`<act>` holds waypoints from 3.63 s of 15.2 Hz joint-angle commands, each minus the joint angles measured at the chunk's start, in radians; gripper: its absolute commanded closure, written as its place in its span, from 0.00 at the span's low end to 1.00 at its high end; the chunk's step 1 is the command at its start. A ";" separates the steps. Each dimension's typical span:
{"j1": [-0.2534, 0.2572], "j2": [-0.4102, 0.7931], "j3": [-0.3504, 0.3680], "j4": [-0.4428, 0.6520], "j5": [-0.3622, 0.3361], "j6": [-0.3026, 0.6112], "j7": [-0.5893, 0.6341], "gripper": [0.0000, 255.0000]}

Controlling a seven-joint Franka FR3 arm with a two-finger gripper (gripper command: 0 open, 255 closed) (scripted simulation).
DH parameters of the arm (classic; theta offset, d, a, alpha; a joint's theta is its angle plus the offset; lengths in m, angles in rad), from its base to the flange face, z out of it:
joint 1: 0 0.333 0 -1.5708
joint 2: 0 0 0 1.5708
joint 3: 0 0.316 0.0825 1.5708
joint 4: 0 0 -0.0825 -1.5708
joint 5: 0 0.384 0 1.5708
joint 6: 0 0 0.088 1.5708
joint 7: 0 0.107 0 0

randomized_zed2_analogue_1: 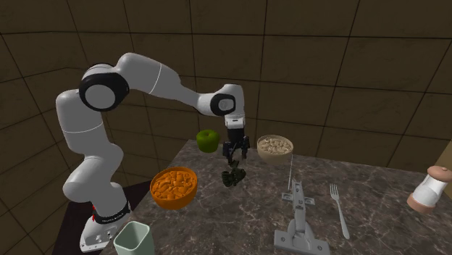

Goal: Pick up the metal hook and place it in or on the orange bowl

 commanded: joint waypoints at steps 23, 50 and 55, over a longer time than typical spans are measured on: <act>-0.010 0.046 -0.017 -0.045 -0.045 0.078 0.044 1.00; -0.011 -0.073 -0.007 0.167 0.054 -0.215 -0.098 1.00; -0.010 -0.079 -0.006 0.226 0.061 -0.277 -0.119 1.00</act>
